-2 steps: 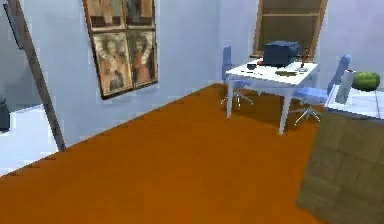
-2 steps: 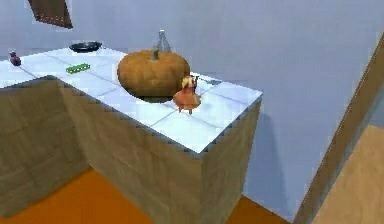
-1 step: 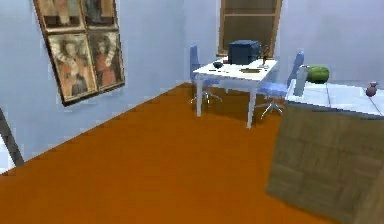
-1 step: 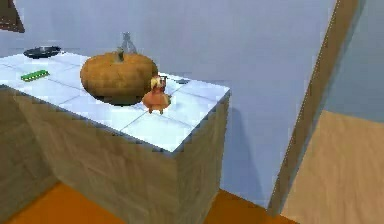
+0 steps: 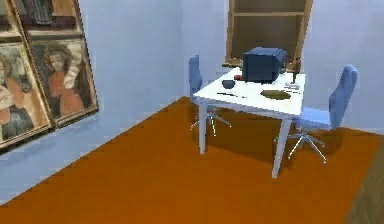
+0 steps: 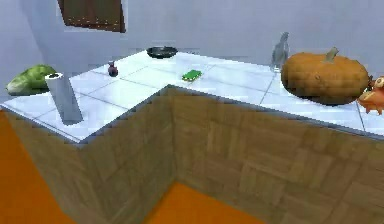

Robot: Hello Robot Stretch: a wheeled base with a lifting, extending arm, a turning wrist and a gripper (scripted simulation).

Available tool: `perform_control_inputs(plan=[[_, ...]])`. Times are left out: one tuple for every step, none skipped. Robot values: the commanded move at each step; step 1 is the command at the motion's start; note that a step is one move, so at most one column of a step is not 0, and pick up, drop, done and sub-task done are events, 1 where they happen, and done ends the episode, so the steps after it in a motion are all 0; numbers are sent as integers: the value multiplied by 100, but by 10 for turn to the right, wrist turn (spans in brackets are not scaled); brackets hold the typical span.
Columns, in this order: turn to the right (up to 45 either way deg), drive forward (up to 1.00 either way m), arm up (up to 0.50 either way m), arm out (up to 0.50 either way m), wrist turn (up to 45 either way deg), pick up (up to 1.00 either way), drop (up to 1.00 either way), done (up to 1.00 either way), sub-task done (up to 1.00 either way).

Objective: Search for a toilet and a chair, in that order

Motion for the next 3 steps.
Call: perform_control_inputs(plan=[[0, 40, 0, 0, 0, 0, 0, 0, 0], [270, 0, 0, 0, 0, 0, 0, 0, 0], [0, 85, 0, 0, 0, 0, 0, 0, 0]])
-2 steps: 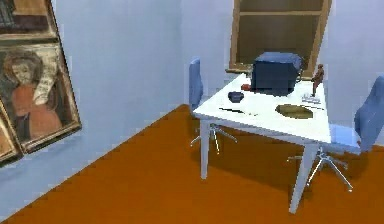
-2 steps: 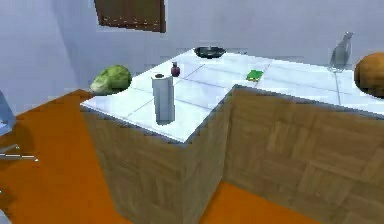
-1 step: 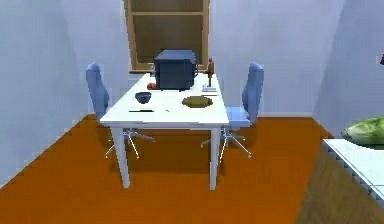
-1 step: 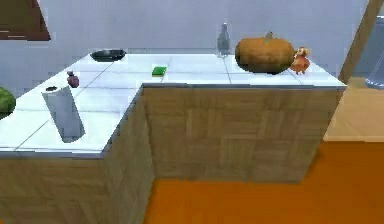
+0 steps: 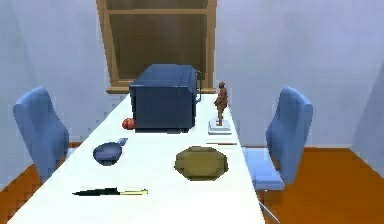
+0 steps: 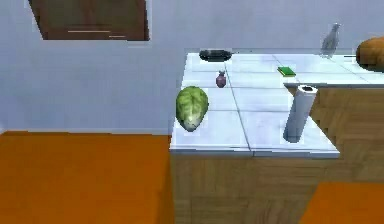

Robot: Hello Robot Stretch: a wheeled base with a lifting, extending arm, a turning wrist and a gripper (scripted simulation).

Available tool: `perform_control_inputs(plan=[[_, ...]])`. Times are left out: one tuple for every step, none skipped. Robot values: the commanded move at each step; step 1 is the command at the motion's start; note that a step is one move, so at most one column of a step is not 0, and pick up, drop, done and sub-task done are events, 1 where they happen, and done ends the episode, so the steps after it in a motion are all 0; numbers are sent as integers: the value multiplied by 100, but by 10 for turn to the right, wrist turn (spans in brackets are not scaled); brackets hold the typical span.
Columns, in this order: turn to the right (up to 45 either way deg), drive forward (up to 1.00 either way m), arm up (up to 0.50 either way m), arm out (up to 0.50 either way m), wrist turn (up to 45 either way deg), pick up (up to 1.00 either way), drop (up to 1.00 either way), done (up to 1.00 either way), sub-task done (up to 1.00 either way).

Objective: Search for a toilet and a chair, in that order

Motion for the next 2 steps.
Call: perform_control_inputs(plan=[[180, 0, 0, 0, 0, 0, 0, 0, 0], [0, 0, 0, 0, 0, 0, 0, 100, 0]])
